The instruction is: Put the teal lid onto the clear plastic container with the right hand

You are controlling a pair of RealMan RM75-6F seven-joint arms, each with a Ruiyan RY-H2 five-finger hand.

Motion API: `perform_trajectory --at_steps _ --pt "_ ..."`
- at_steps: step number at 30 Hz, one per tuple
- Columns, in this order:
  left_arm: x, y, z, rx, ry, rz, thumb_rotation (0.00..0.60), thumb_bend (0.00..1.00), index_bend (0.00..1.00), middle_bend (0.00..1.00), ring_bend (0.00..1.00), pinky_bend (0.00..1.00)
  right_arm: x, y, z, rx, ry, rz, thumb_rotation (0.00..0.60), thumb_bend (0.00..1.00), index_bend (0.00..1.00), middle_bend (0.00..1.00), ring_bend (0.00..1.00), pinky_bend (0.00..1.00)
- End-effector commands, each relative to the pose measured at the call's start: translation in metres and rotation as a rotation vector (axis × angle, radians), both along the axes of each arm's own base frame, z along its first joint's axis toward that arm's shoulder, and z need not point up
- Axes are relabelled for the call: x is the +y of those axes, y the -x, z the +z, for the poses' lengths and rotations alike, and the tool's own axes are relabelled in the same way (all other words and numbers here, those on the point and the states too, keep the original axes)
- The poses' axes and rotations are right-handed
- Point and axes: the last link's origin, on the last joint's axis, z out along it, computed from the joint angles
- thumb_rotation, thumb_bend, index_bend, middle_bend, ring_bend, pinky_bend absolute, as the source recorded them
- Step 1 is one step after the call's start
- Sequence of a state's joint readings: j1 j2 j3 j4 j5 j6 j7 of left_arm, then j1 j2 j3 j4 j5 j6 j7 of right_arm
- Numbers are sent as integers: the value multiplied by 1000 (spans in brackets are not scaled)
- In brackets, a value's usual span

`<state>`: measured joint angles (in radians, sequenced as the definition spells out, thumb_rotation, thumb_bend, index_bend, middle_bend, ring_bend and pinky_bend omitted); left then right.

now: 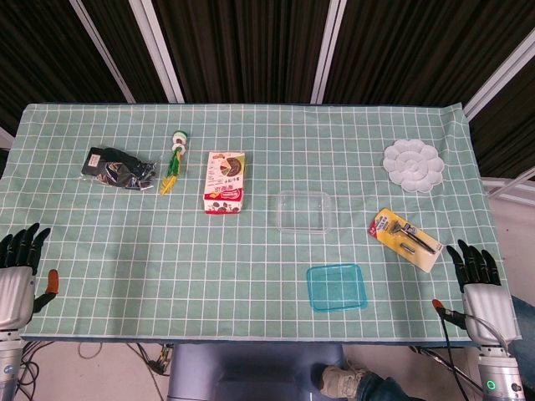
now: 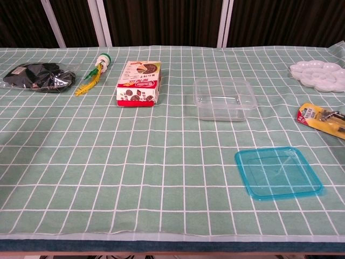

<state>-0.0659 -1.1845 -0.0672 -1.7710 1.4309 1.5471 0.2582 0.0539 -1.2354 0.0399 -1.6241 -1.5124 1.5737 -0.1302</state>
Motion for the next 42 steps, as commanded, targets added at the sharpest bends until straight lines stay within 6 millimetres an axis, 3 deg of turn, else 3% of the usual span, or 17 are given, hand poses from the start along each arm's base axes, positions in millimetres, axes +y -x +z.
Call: perform_trajectory --at_steps 1,13,18,24,28,35,42 --pt "-1 0 0 2 -3 -1 600 542 85 0 0 0 0 0 1 2 -4 -3 600 214 36 19 0 0" --pt "-2 2 0 2 4 16 600 542 83 0 0 0 1 2 -2 -69 -63 -42 600 214 33 13 0 0" --pt "-2 0 1 -12 8 22 600 542 83 0 0 0 4 -2 -5 -184 -159 -81 600 213 2 0 0 0" --pt "-2 0 -1 -3 15 32 600 542 83 0 0 0 -24 -16 9 -113 -269 -67 600 213 0 0 0 0" --pt "-1 0 0 -4 9 36 600 542 83 0 0 0 -43 -33 7 -22 -331 -45 600 192 0 0 0 0" --pt "-1 1 0 -4 7 45 600 542 83 0 0 0 -65 -72 -15 45 -447 -30 600 170 0 0 0 0" --pt "1 3 1 -7 11 56 600 542 83 0 0 0 -68 -90 -51 122 -543 -6 600 160 0 0 0 0"
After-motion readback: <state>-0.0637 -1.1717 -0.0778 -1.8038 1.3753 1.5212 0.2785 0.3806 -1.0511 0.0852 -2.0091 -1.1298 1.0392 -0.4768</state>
